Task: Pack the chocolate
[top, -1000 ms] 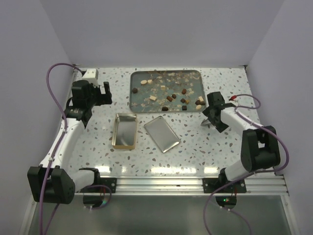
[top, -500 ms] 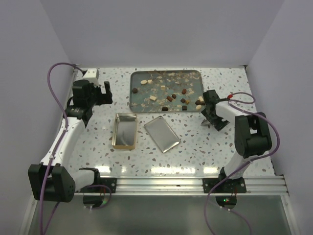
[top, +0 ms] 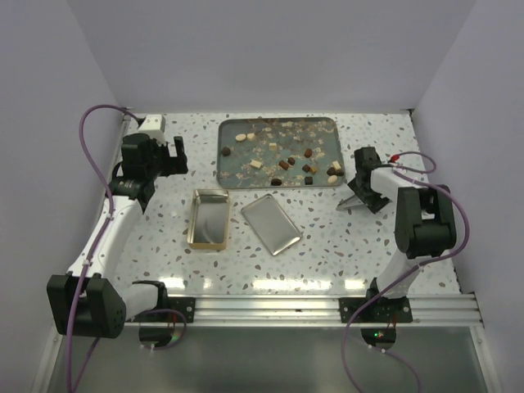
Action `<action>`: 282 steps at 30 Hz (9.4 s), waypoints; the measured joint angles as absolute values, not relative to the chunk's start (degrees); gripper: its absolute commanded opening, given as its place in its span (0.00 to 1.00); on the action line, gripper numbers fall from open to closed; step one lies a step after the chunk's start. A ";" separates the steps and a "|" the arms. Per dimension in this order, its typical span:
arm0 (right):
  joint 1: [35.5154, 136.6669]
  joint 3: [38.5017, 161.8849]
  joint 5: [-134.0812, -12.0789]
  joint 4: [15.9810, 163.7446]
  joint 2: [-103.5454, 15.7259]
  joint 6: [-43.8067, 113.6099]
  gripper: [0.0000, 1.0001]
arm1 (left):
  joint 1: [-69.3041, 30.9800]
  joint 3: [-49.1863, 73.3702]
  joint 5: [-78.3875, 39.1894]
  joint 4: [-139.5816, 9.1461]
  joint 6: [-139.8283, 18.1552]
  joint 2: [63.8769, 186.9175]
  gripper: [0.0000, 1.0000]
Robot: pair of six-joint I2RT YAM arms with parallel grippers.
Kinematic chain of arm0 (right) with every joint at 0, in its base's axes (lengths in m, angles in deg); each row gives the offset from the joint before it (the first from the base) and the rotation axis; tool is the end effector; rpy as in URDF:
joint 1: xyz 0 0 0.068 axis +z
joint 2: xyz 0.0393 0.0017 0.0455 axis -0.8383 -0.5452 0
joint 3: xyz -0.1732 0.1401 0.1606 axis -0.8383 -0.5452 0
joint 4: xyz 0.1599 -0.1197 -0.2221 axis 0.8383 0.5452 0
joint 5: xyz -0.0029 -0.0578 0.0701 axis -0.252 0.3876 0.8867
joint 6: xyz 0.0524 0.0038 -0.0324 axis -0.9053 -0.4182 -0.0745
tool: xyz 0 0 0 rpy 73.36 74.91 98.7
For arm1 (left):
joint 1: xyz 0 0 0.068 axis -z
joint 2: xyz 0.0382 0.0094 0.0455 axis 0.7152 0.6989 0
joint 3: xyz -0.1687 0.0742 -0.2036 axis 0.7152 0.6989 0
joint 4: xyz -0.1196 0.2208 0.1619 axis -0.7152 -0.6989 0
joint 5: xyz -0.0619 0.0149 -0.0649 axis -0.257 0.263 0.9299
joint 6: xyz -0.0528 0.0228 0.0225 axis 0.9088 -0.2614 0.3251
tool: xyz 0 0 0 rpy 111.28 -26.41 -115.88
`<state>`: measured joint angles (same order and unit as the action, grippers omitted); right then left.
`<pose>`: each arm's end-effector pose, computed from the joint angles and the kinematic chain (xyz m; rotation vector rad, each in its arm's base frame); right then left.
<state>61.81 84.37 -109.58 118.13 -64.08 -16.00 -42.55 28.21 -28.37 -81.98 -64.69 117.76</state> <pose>0.3641 0.0082 0.1229 1.2480 2.2525 -0.3338 0.3178 -0.0169 0.3070 -0.0875 2.0309 -0.1099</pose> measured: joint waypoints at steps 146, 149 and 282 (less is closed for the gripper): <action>66.99 96.92 -69.17 128.12 -53.72 30.14 0.43 | -42.55 30.07 -23.54 -83.03 -60.93 111.35 1.00; 66.99 96.92 -69.17 127.38 -54.38 30.30 0.43 | -42.55 30.07 -23.57 -83.03 -60.93 111.35 1.00; 89.37 118.84 -74.72 126.74 -74.88 28.74 0.34 | -42.66 29.61 -28.42 -86.83 -59.60 111.92 1.00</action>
<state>89.37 118.84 -74.72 126.74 -74.88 28.74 -42.66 29.61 -28.42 -86.83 -59.60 111.92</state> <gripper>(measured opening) 0.380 0.997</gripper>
